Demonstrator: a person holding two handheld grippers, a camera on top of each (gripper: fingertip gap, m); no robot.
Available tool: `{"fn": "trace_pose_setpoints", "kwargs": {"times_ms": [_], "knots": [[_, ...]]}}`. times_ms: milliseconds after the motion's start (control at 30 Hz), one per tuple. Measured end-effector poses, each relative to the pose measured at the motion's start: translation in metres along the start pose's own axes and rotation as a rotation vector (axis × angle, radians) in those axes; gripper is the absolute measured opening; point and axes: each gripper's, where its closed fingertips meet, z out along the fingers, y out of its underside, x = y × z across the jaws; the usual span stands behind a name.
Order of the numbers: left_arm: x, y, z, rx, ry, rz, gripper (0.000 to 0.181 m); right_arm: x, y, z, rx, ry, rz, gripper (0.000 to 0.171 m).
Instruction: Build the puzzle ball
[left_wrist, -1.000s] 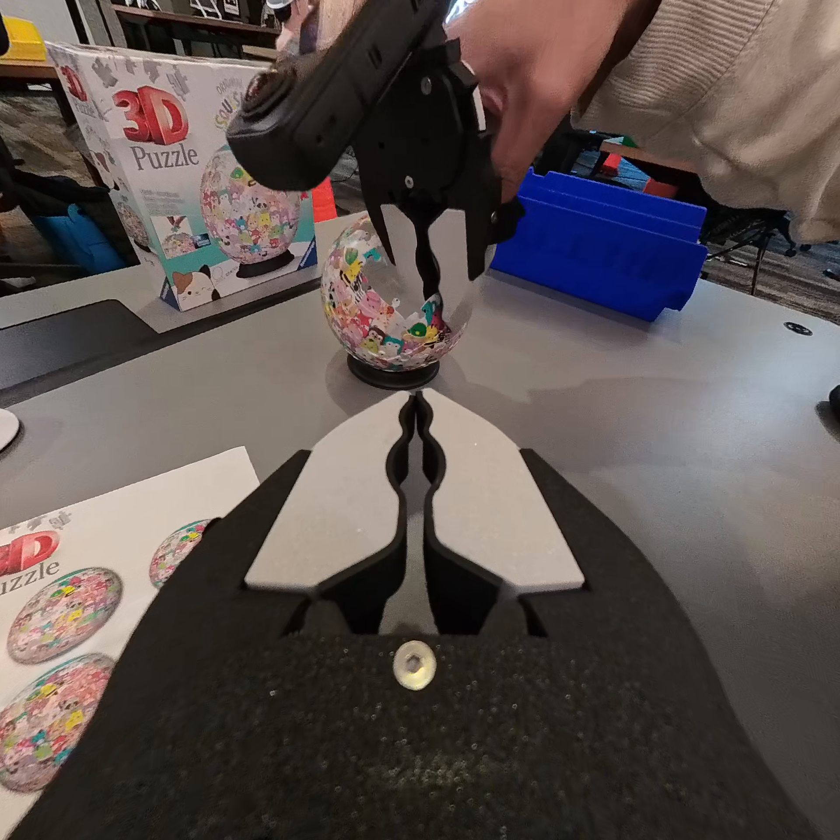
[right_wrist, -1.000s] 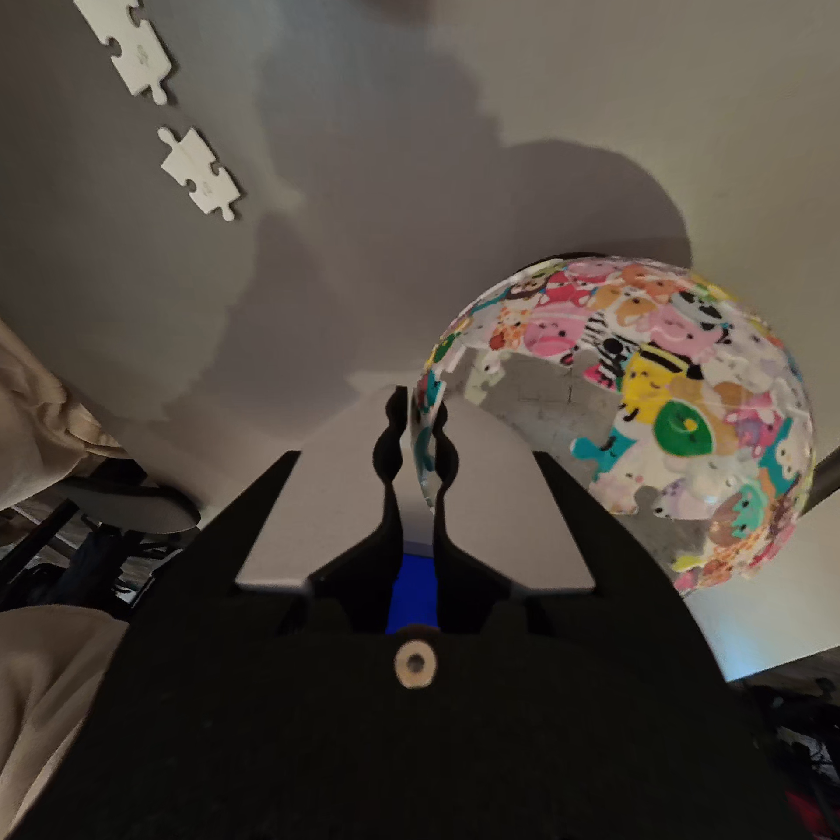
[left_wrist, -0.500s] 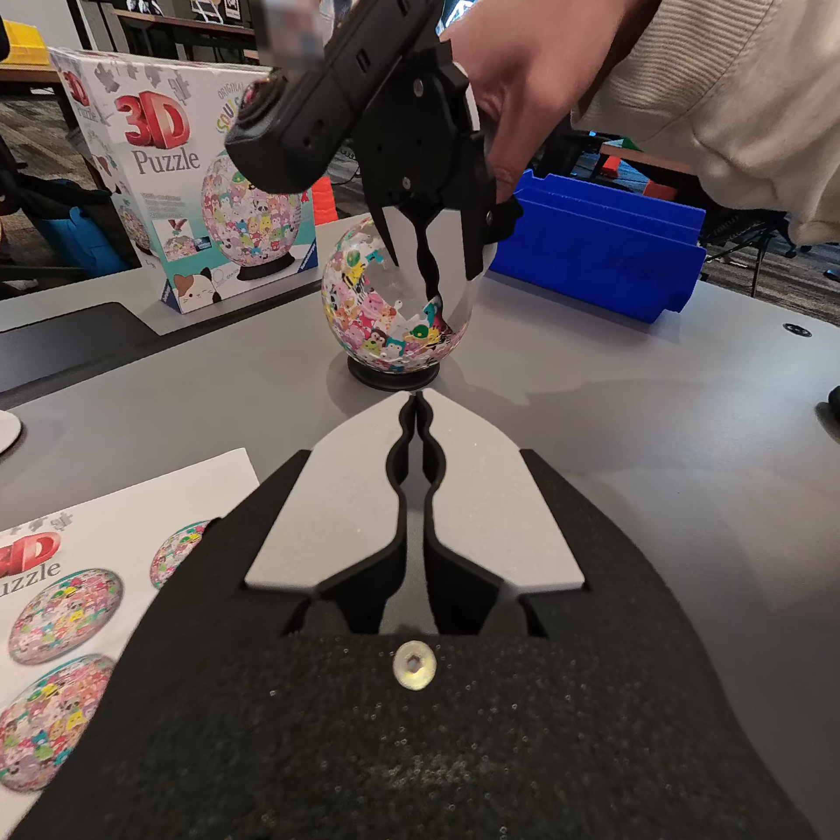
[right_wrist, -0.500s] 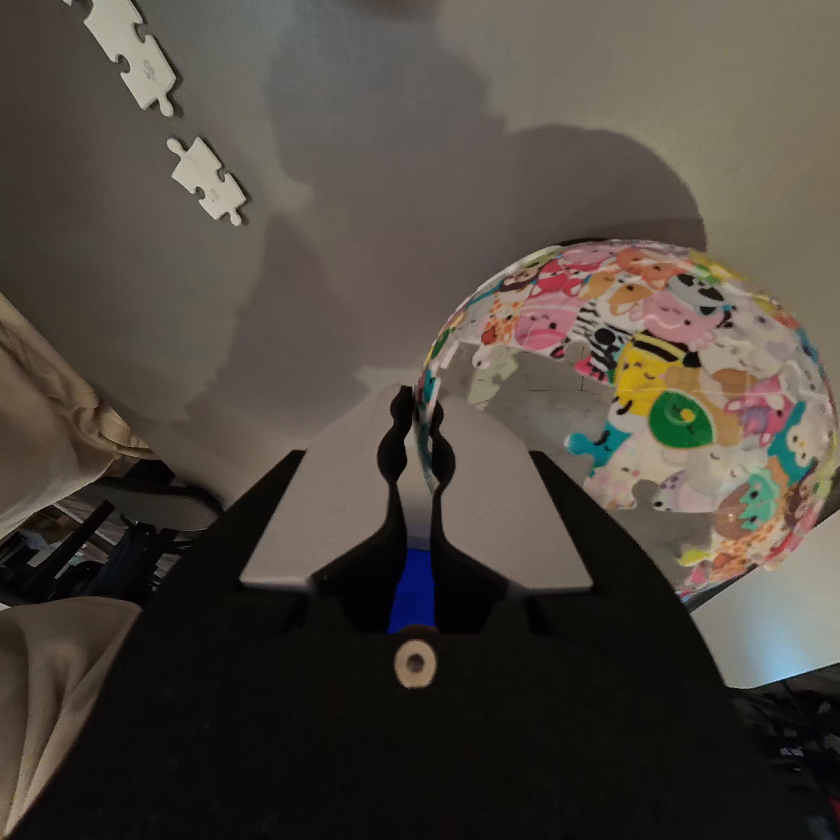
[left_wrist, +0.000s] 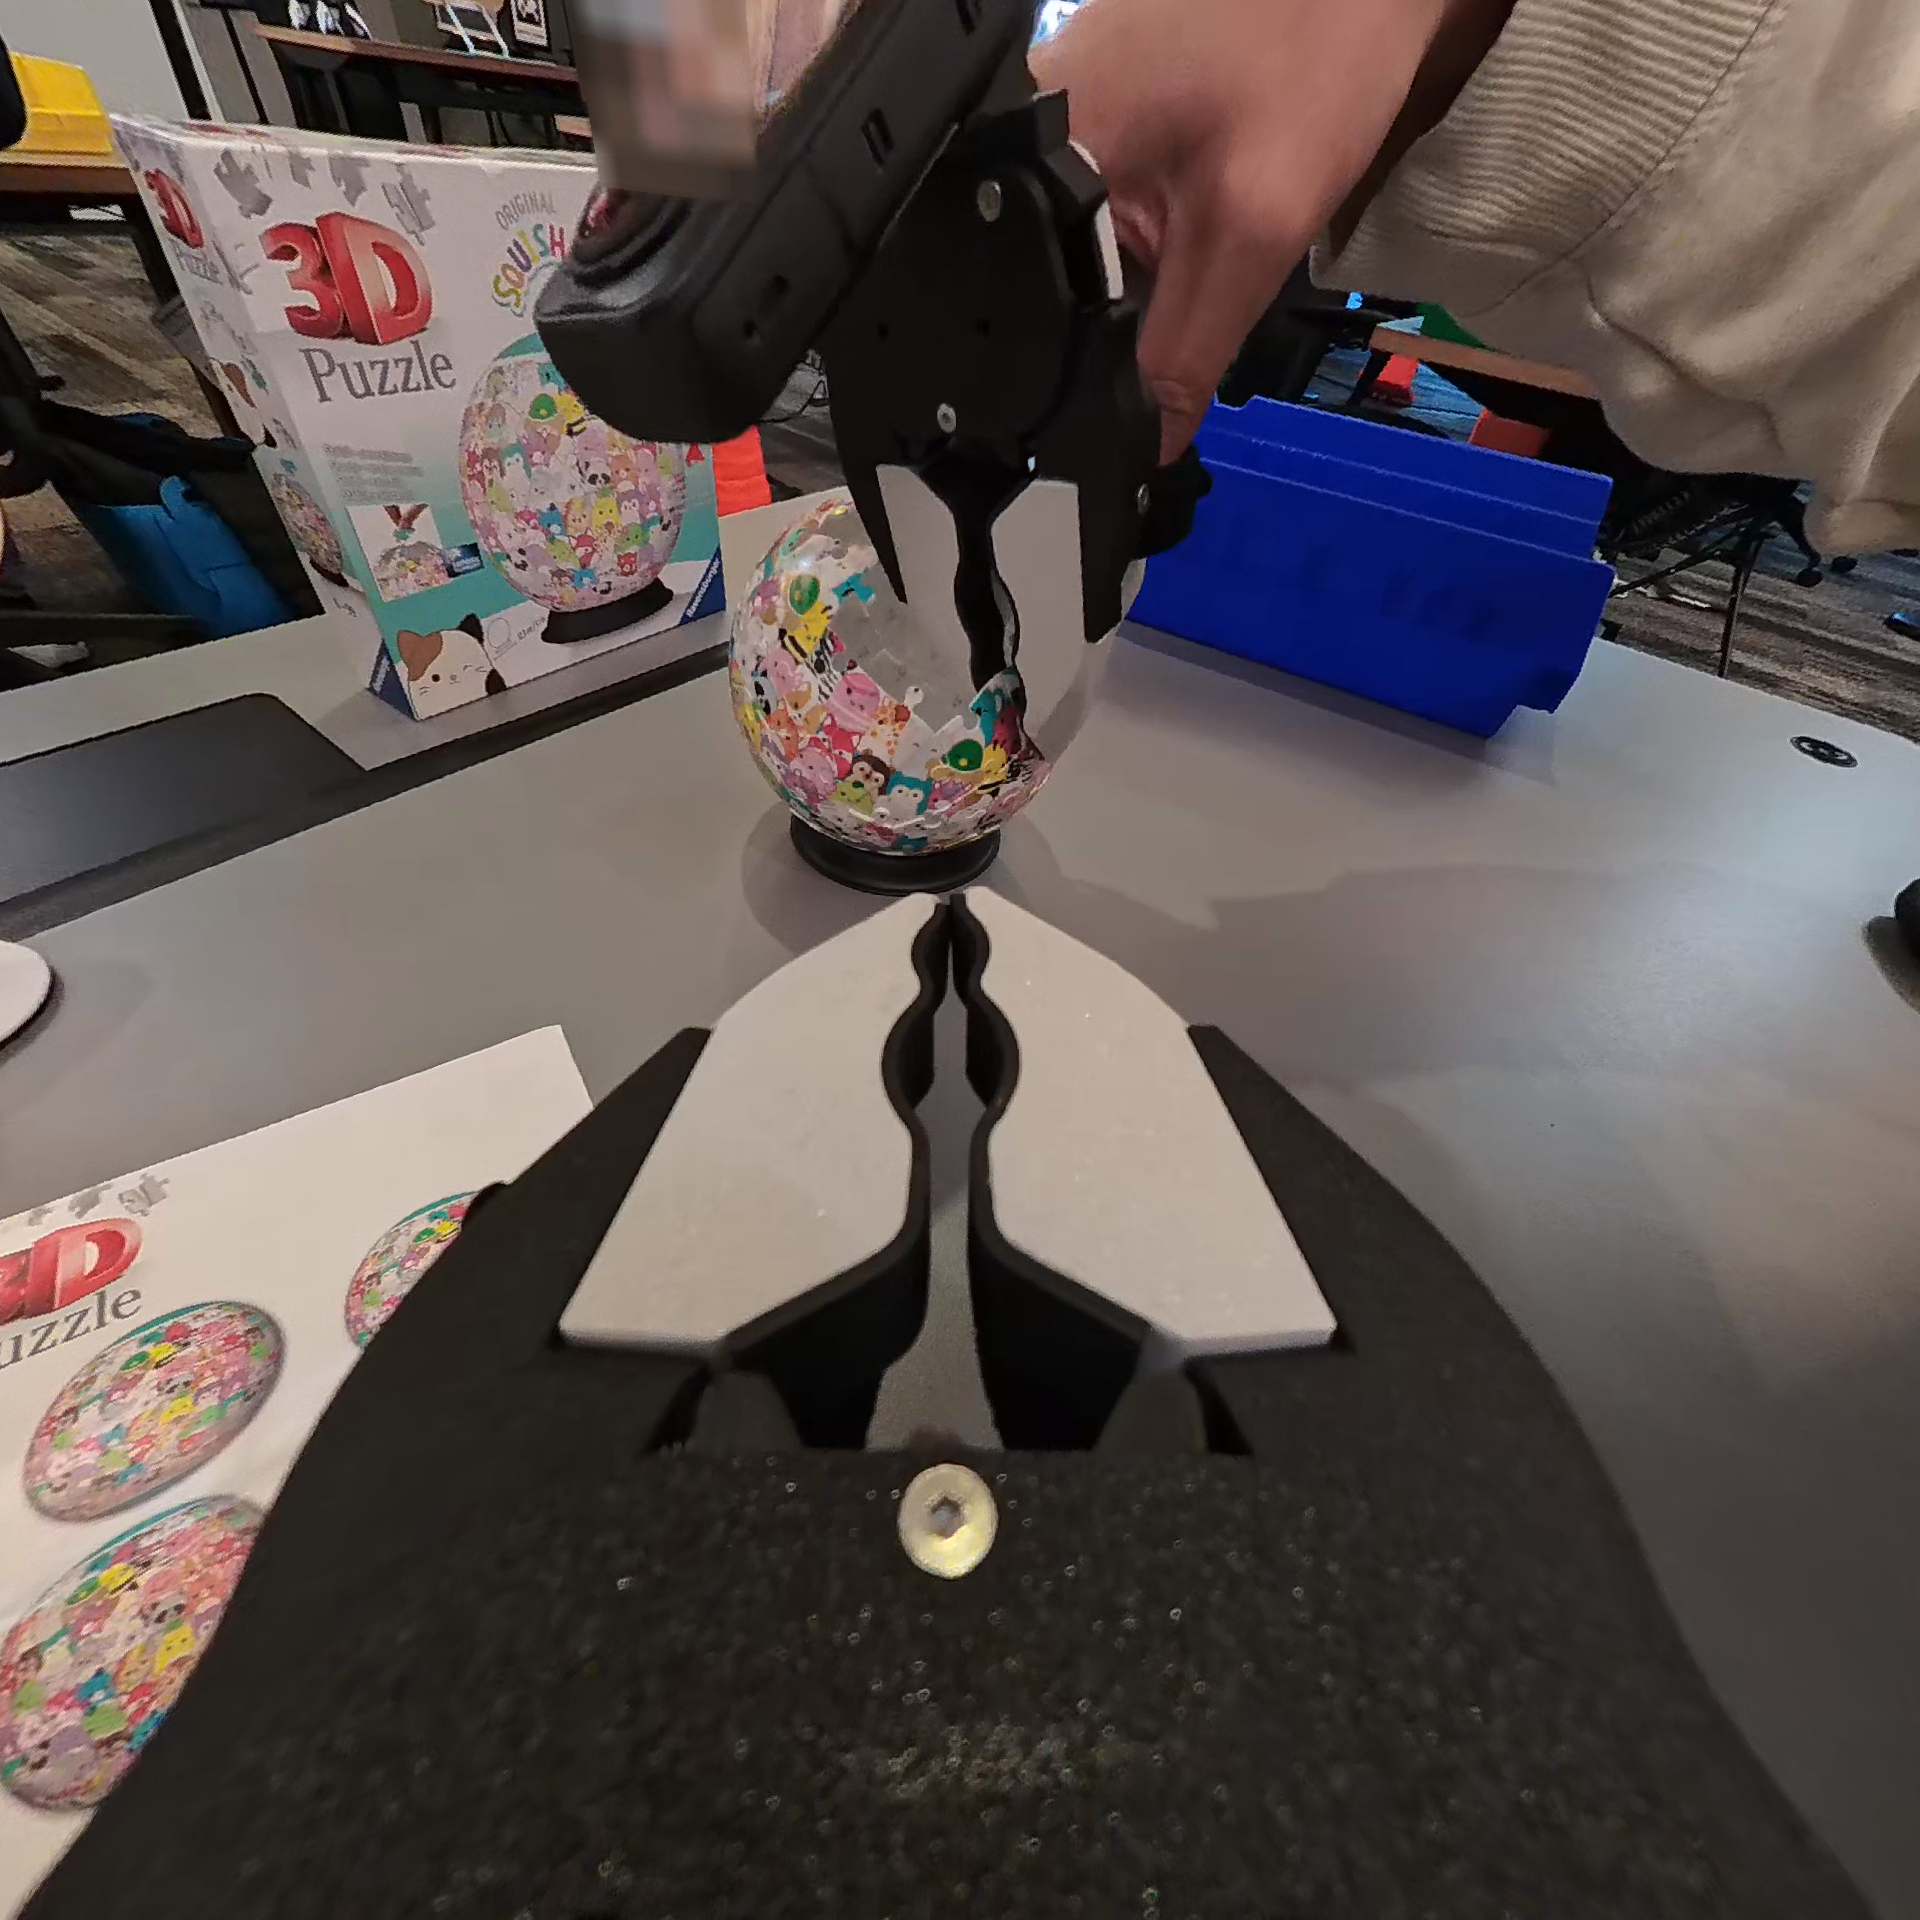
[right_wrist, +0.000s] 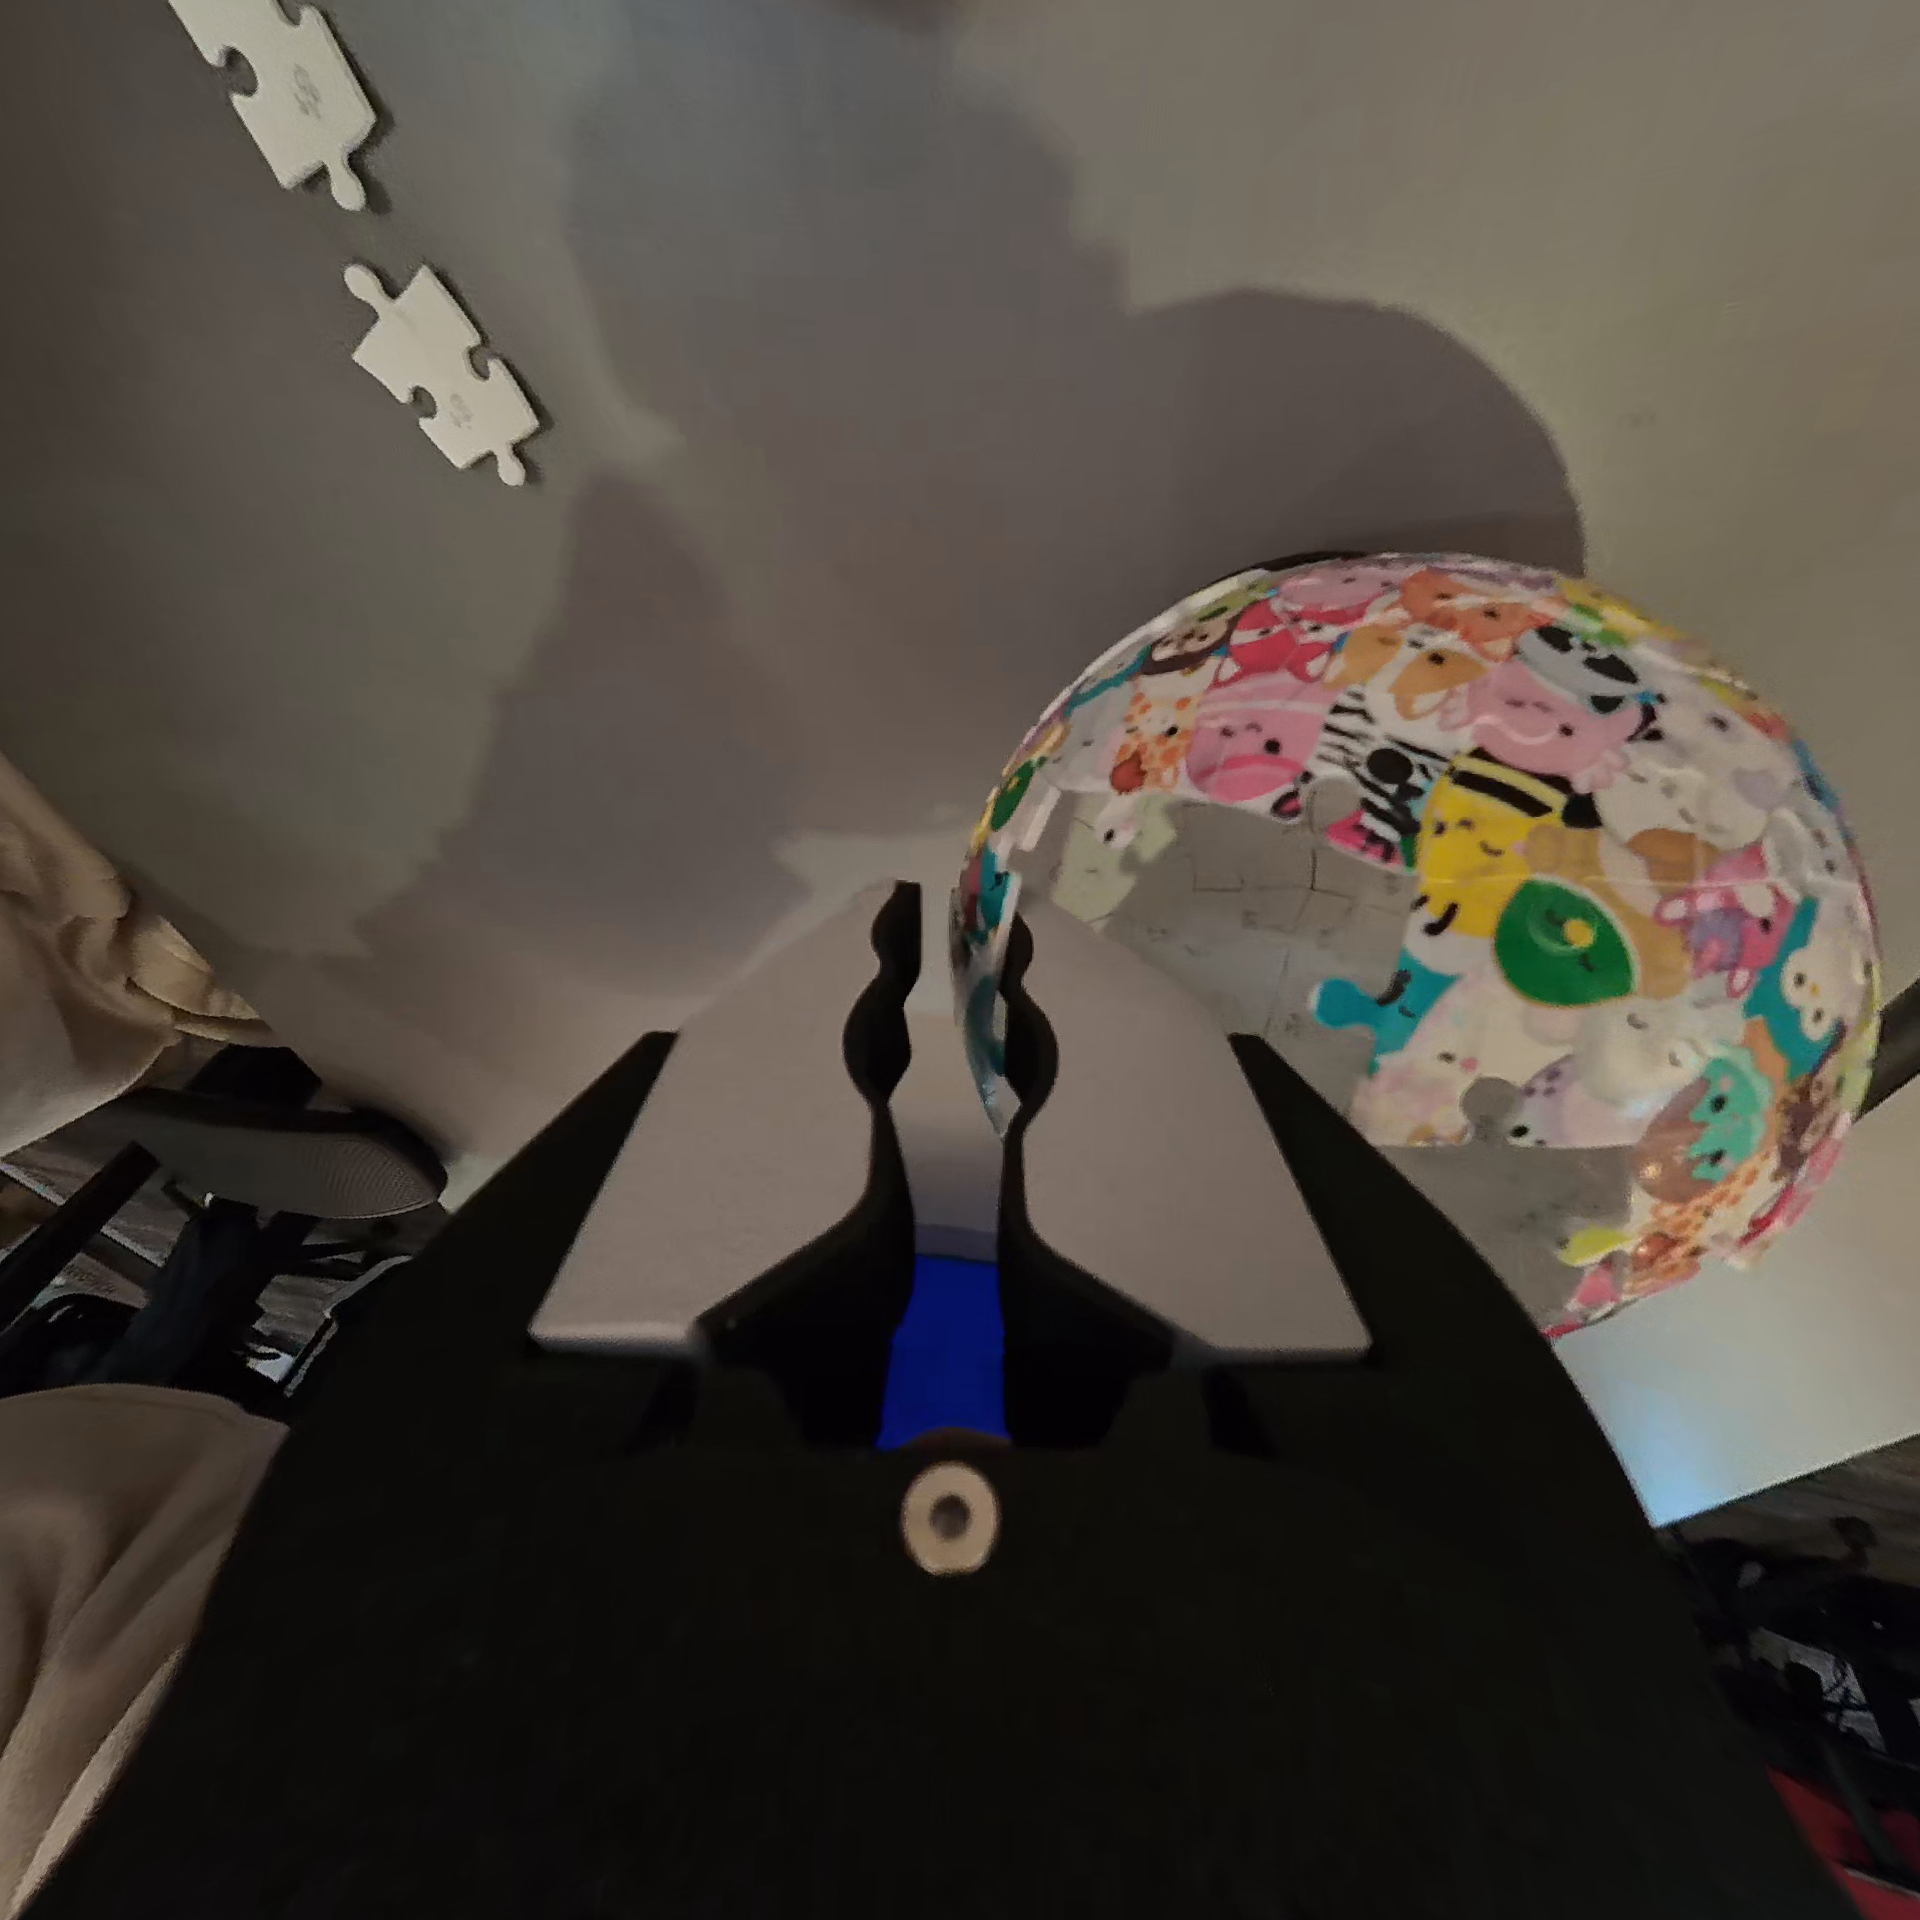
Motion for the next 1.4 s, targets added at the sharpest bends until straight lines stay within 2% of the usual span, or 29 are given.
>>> {"fn": "trace_pose_setpoints", "kwargs": {"times_ms": [733,833,1033,1133,1267,1333,1400], "knots": [[-0.001,0.001,0.0,-0.002,0.001,-0.004,0.0,0.002,0.001,0.001,0.023,-0.009,0.015,0.003],[0.0,0.001,0.0,-0.003,0.002,-0.004,0.0,0.001,0.0,0.0,0.032,0.018,-0.014,0.022],[-0.003,0.002,0.0,-0.002,-0.001,-0.017,0.0,0.002,0.005,-0.018,0.08,0.129,-0.049,0.031],[-0.002,0.006,0.004,-0.02,0.016,-0.023,0.004,-0.009,0.006,-0.042,0.22,0.185,-0.051,0.035],[-0.007,0.029,0.022,-0.116,0.02,-0.035,0.029,-0.015,0.019,-0.076,0.654,0.311,0.0,0.038],[-0.008,0.044,0.039,-0.174,0.071,-0.12,0.033,0.007,0.049,-0.068,0.838,0.42,0.141,0.05],[-0.005,0.057,0.059,-0.243,0.146,-0.206,0.037,0.022,0.072,-0.035,0.981,0.409,0.288,0.054]]}}
